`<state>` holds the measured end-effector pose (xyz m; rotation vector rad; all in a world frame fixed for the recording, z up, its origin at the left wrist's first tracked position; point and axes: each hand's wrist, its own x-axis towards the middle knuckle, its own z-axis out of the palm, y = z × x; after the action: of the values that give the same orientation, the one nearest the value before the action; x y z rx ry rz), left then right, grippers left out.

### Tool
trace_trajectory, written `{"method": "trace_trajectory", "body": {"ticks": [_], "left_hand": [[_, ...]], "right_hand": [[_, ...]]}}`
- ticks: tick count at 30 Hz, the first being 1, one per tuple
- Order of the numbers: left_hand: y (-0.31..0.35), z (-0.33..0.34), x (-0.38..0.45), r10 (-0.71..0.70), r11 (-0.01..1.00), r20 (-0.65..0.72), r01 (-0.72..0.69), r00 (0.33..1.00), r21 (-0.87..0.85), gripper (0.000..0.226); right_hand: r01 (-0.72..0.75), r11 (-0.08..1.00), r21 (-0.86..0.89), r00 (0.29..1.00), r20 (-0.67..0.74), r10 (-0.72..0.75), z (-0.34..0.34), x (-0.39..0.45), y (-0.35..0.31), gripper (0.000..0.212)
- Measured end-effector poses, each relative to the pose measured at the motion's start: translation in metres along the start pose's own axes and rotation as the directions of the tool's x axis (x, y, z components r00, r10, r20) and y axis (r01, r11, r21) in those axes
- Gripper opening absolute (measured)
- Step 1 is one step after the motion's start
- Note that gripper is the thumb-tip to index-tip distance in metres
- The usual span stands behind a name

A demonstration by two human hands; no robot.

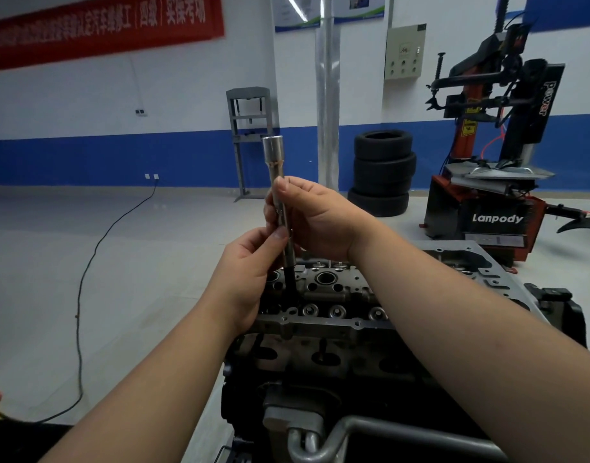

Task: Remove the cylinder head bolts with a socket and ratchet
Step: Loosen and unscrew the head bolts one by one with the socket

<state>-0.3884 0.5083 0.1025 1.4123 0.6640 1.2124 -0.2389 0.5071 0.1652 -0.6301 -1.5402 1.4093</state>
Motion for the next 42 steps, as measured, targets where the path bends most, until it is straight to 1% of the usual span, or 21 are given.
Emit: {"method": "trace_trajectory", "body": {"ticks": [2,5,7,10,12,15,18,22,24,27,28,30,32,35,38,40,42], "left_hand": [[0.0,-0.0015,0.0009,-0.014,1.0,0.019,0.014,1.0,0.008,0.029],[-0.0003,-0.0011,0.0011,-0.029,0.999,0.026,0.028,0.999,0.029,0.033],[0.0005,0.0012,0.0001,-0.026,0.999,0.018,0.025,1.0,0.038,0.032],[0.0035,0.0048,-0.0022,-0.01,1.0,0.006,0.01,1.0,0.021,0.029],[0.0044,0.0063,-0.0029,-0.004,1.0,-0.007,0.004,1.0,0.005,0.033],[0.0037,0.0047,-0.002,0.005,1.0,-0.031,-0.005,1.0,-0.009,0.036],[0.003,0.001,-0.0015,-0.017,1.0,0.005,0.017,1.0,-0.011,0.03],[0.0023,-0.001,-0.0001,-0.03,0.999,0.033,0.031,0.999,-0.014,0.029],[0.0038,0.0006,-0.0016,-0.017,1.0,0.025,0.018,1.0,-0.022,0.027],[0.0038,0.0022,-0.0023,0.002,0.999,0.004,-0.002,1.0,-0.037,0.031],[0.0037,0.0027,-0.0023,0.006,0.999,-0.004,-0.006,1.0,-0.037,0.031],[0.0035,0.004,-0.0025,0.012,0.999,-0.011,-0.012,1.0,-0.04,0.03],[0.0027,0.0031,-0.0016,0.009,0.998,-0.017,-0.01,1.0,-0.059,0.029],[0.0028,-0.0001,-0.001,-0.012,0.998,0.014,0.013,1.0,-0.054,0.026],[0.0031,-0.0008,-0.0006,-0.016,0.997,0.041,0.019,0.999,-0.071,0.027],[0.0029,0.0003,-0.0013,-0.012,0.997,0.035,0.015,0.999,-0.081,0.025],[0.0028,0.0016,-0.0016,-0.003,0.998,0.002,0.003,1.0,-0.067,0.024]], "right_hand": [[-0.029,0.999,-0.027,1.0,0.01,0.03,-0.0006,-0.0006,-0.0006,0.03],[-0.072,0.997,-0.029,0.997,-0.019,0.071,-0.0021,0.0002,0.0,0.037],[-0.068,0.998,-0.009,0.997,-0.028,0.068,-0.0022,0.0003,0.0003,0.036],[-0.022,0.999,-0.034,0.999,-0.049,0.021,-0.0017,0.0004,0.0017,0.023],[0.001,0.999,-0.036,0.998,-0.065,-0.003,-0.001,0.0015,0.0028,0.018],[0.008,1.0,-0.009,0.999,-0.039,-0.008,0.0004,0.0019,0.003,0.021],[-0.02,1.0,-0.005,1.0,-0.007,0.02,0.0012,0.0004,0.0009,0.029],[-0.063,0.998,0.029,0.998,0.017,0.062,0.0005,-0.0016,-0.0021,0.034],[-0.054,0.998,0.017,0.999,-0.007,0.054,0.0008,-0.001,-0.0012,0.032],[-0.006,1.0,-0.006,0.999,-0.044,0.006,0.0021,0.001,0.0019,0.021],[0.008,1.0,-0.003,0.998,-0.057,-0.008,0.0024,0.0016,0.0027,0.02],[0.023,1.0,0.019,0.999,-0.046,-0.022,0.0024,0.0022,0.0026,0.022],[0.011,1.0,0.026,1.0,-0.001,-0.011,0.0019,0.0018,0.0012,0.026],[-0.04,0.999,0.026,0.999,0.032,0.039,0.0003,0.0011,-0.0001,0.035],[-0.084,0.995,0.047,0.996,0.027,0.083,-0.0006,0.0012,-0.0005,0.04],[-0.081,0.996,0.047,0.997,0.01,0.081,-0.0009,0.0011,-0.0003,0.038],[-0.038,0.999,0.016,0.999,-0.002,0.038,-0.0001,0.001,0.0006,0.029]]}}
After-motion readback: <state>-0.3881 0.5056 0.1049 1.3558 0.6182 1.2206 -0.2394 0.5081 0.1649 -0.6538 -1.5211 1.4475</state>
